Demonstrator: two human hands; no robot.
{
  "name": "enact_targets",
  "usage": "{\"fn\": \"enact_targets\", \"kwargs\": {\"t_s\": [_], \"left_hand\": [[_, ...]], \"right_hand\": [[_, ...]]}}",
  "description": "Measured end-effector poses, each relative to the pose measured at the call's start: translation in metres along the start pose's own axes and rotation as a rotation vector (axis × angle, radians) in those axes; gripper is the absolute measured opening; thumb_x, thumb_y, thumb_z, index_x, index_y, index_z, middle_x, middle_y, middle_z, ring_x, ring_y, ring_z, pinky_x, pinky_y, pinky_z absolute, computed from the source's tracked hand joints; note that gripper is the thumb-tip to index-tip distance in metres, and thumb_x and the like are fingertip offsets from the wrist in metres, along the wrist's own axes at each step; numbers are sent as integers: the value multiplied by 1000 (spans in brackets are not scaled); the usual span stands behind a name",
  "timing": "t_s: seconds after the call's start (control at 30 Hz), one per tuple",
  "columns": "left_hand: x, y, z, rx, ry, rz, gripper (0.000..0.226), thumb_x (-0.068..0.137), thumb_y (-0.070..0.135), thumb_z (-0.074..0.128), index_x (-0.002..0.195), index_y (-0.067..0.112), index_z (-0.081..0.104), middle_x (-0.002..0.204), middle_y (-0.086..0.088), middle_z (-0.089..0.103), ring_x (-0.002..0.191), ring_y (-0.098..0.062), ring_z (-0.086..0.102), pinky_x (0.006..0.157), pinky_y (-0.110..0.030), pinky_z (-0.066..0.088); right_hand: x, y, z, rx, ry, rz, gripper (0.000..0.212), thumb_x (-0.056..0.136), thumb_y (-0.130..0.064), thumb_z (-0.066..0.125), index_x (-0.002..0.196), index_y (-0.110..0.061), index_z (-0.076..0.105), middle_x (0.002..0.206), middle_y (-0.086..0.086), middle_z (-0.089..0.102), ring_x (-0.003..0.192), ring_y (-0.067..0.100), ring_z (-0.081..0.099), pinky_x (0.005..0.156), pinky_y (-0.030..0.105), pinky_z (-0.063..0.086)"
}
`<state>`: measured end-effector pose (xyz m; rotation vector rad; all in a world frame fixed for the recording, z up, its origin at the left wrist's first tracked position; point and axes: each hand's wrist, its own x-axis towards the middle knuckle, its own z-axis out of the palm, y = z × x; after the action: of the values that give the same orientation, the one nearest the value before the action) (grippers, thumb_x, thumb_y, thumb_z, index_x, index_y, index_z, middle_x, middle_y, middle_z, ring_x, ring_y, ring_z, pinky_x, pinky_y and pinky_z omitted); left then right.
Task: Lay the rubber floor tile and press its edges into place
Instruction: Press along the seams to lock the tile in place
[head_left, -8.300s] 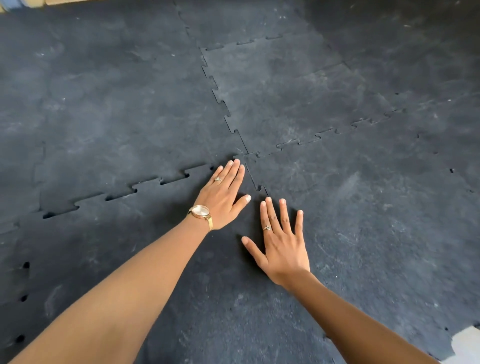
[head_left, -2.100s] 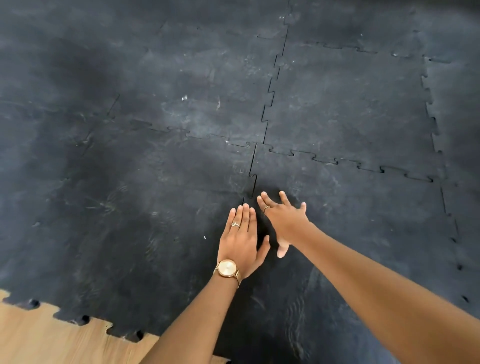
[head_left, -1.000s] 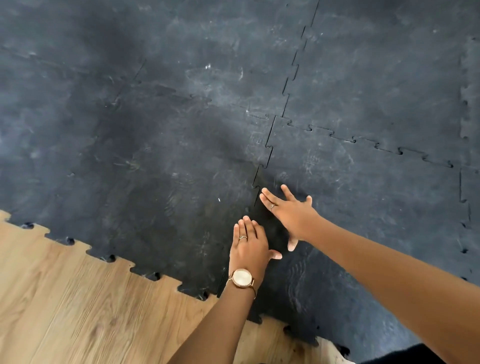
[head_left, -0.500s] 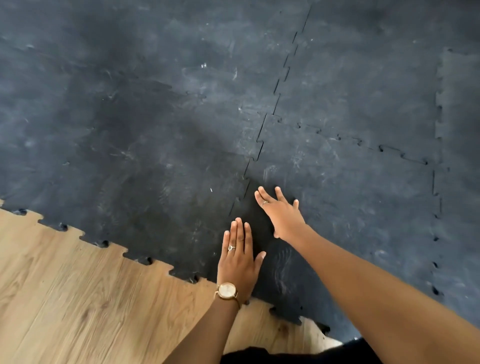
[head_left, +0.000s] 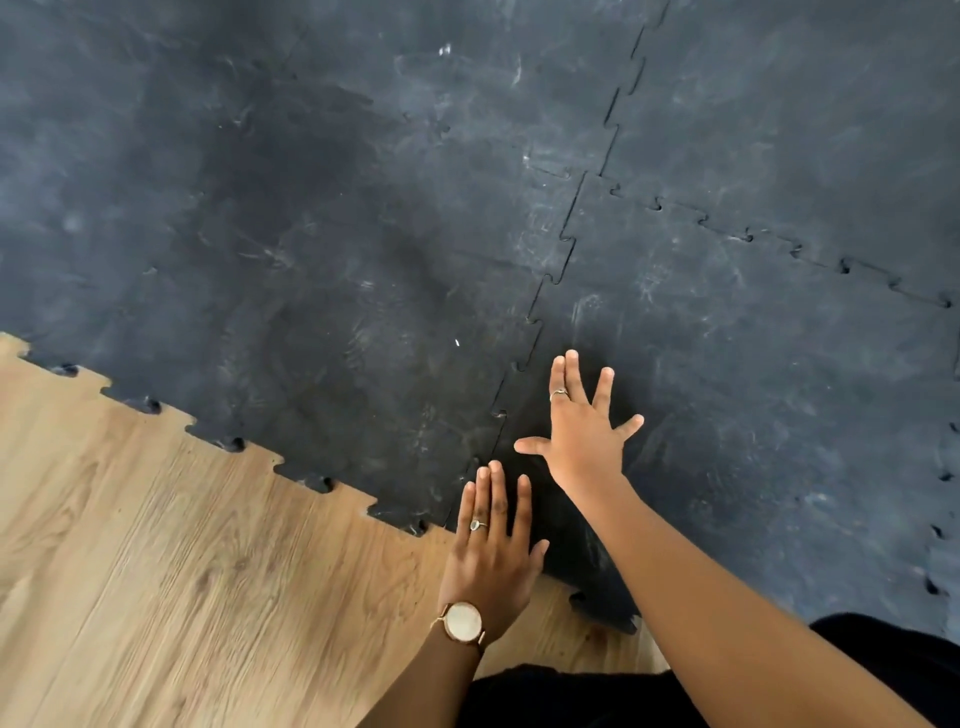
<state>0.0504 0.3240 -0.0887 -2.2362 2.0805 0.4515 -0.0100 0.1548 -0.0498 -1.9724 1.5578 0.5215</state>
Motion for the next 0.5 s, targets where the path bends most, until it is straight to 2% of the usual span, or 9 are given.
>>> {"fn": "enact_targets", "kwargs": {"t_s": [0.2,0.3,0.4,0.5], "left_hand": [[3,-8,-3,-12,-27,42,67,97,49,32,146,4,27,149,-28,28,138,-40,30,112,-49,28],[2,-6,-14,-8,-26,52,66,94,50,39,142,5,38,146,-27,35,135,-38,37,107,-46,38],[8,-4,-42,-12,-124,14,59,90,50,51,134,11,53,141,-20,47,125,-31,52,93,-40,51],[43,-26,-75,16,-266,70,45,96,51,39,128,24,54,138,-8,53,112,-27,61,76,-38,53]], "right_hand": [[-1,-5,2,-6,-4,31,112,81,-52,62,151,-20,-20,158,-6,-28,144,36,-23,101,78,9],[-5,-2,-1,-51,8,13,112,81,-58,59,151,-20,-20,159,-5,-26,145,37,-20,102,77,13],[-9,4,-5,-110,19,-26,110,82,-62,57,152,-20,-17,160,-7,-23,147,37,-15,102,74,22],[-8,17,-15,-155,-6,-97,111,81,-56,65,153,-21,-12,161,-10,-19,149,33,-10,105,66,33]]}}
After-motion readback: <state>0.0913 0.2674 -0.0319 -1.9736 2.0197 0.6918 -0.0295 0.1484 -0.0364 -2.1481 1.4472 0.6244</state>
